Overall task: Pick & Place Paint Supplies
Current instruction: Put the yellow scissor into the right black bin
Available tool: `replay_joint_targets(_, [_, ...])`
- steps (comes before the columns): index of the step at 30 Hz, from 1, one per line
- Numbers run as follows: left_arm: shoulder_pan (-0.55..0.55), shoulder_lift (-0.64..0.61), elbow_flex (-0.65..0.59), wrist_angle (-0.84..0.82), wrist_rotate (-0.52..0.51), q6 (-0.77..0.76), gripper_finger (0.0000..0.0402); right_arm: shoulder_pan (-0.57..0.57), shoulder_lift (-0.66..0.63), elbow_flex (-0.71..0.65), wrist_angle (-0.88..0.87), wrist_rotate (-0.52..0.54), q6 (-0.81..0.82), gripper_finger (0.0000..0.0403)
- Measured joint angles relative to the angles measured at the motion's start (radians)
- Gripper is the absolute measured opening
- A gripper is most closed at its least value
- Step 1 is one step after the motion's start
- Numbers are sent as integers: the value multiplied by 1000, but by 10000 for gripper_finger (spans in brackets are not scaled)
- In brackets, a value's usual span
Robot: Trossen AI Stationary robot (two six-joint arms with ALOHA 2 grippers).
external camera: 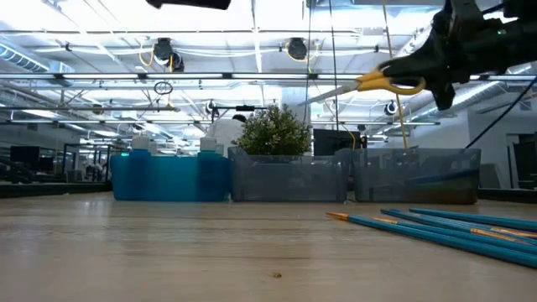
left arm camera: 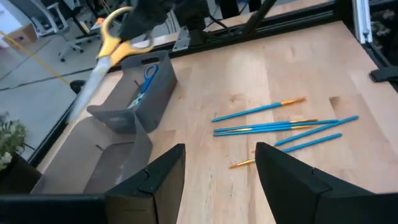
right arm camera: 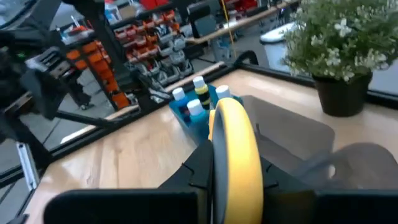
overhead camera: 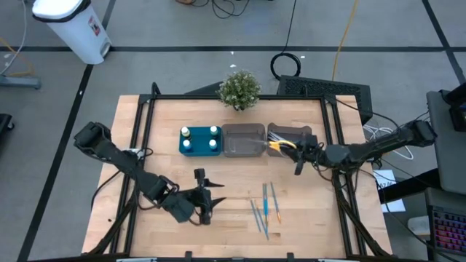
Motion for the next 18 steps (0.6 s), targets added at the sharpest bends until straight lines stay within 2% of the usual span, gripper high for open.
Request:
replay_joint_targets(3, [39, -56, -98, 119, 62, -7, 198, 21, -58, 14, -107, 33, 18, 21])
replay_joint_targets(10, [132, -188, -338, 387, 275, -35, 204, 85, -131, 90, -456, 287, 83, 21])
replay_joint_targets(12, [149, -204, -385, 418, 286, -61, 204, 89, -143, 116, -571, 318, 139, 21])
replay_joint_targets(18, [186, -204, -432, 445, 288, -119, 198, 89, -156, 137, -827, 311, 345, 21])
